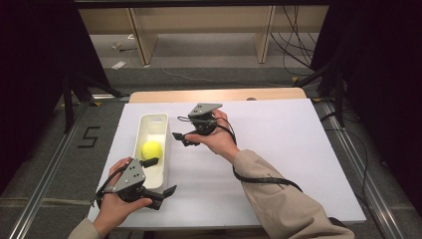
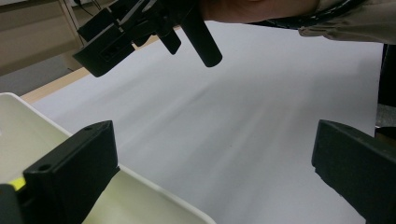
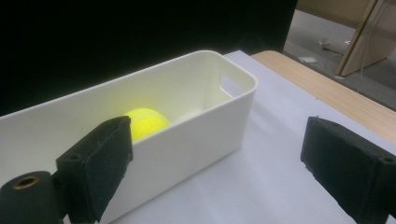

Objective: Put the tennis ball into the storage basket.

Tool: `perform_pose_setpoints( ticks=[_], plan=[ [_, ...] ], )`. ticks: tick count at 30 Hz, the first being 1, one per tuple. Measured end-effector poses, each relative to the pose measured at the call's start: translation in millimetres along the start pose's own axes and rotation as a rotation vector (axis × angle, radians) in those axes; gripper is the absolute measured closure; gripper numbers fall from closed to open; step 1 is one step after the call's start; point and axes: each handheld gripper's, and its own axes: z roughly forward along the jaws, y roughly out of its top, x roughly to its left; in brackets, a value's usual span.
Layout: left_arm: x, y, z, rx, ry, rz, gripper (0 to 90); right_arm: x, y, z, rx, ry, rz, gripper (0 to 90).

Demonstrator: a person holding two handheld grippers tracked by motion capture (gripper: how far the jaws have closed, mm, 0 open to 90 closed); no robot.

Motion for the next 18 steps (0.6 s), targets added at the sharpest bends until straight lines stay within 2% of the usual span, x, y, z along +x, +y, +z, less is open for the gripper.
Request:
perform_pose_setpoints(
  ticks=[18],
  plan=[
    [0.2,-0.2,0.1,0.002,0.001,0.001,0.0,-17.9,-17.0,-35.8,-0.014,-0.046,0.028,11.1]
  ],
)
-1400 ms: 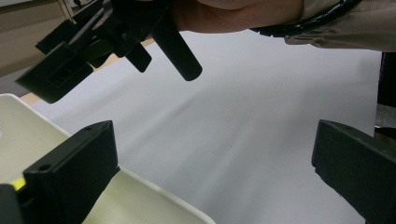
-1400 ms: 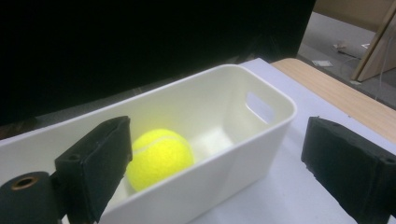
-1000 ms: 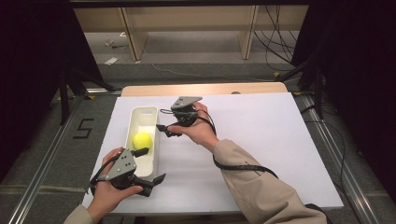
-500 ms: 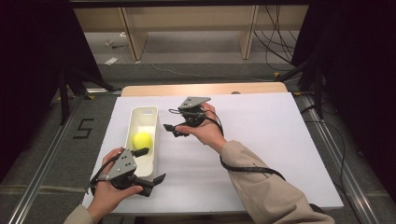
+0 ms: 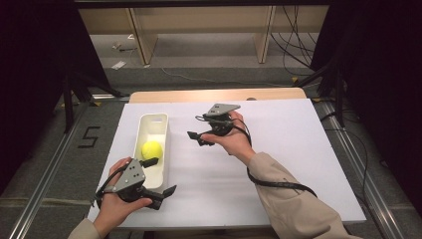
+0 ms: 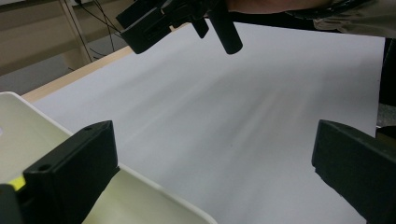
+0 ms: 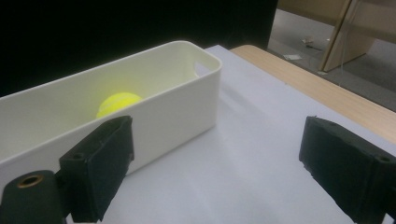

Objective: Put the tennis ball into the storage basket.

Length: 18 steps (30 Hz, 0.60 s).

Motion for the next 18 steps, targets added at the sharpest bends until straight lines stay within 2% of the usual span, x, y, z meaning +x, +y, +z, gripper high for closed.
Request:
perform_pose_setpoints(
  ticks=[18],
  plan=[
    [-0.2,0.1,0.4,0.001,0.002,-0.001,0.0,-23.1,-18.3,-40.8,-0.004,-0.07,0.024,11.9]
  ],
)
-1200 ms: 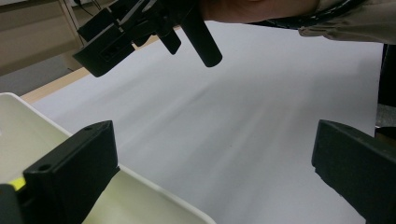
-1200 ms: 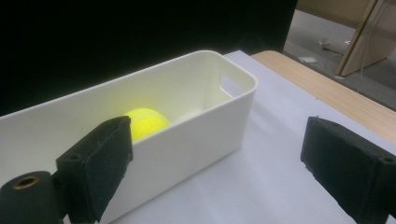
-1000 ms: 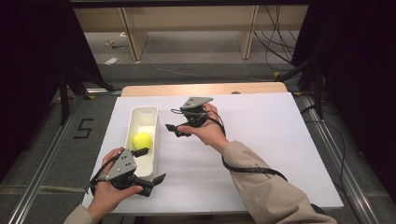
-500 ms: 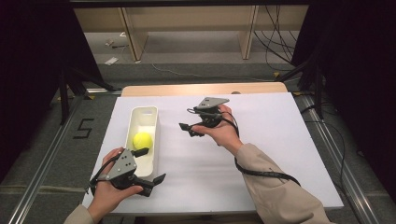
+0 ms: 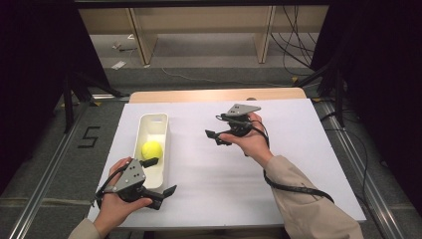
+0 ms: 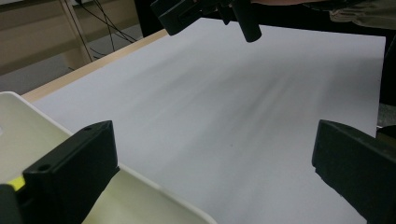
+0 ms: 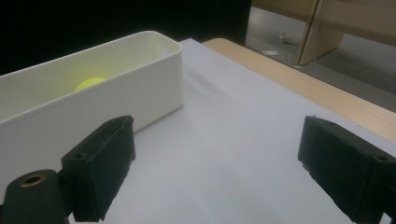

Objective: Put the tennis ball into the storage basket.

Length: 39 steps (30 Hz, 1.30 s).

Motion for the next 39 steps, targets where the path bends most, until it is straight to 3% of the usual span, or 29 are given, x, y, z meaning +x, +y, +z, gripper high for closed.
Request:
perform_pose_setpoints(
  ticks=[17,39],
  plan=[
    [0.3,0.0,-0.4,-0.001,0.001,-0.002,0.0,-9.2,-14.1,-18.6,0.003,-0.028,0.017,12.4],
    [0.2,0.2,-0.1,0.0,0.002,-0.001,0.0,-23.6,-35.5,-60.7,-0.017,-0.082,0.062,13.2]
  ],
)
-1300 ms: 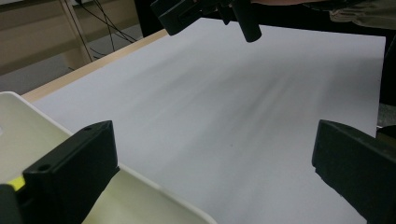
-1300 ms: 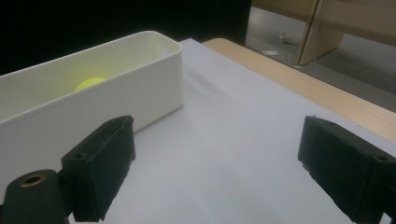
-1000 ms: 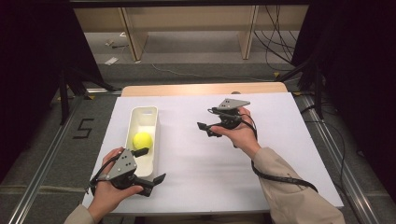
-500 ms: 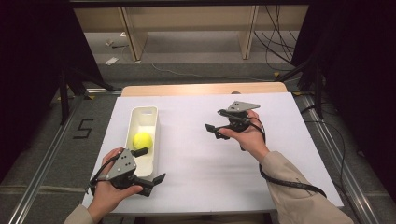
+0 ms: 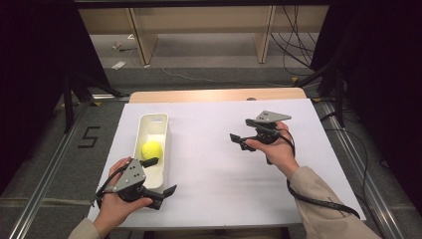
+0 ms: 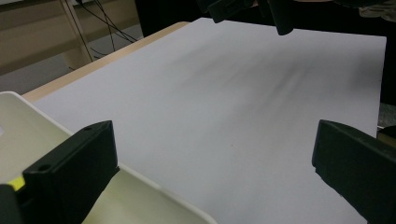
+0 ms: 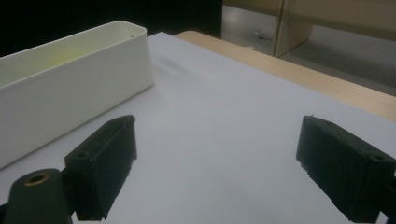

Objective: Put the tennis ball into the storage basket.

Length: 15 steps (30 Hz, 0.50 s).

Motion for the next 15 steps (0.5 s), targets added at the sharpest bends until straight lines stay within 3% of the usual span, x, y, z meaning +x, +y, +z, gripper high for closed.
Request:
perform_pose_setpoints(
  ticks=[15],
  plan=[
    [0.0,0.0,0.2,0.0,0.001,-0.001,0.0,-8.4,-13.7,-26.3,-0.008,-0.032,0.015,13.9]
  ],
)
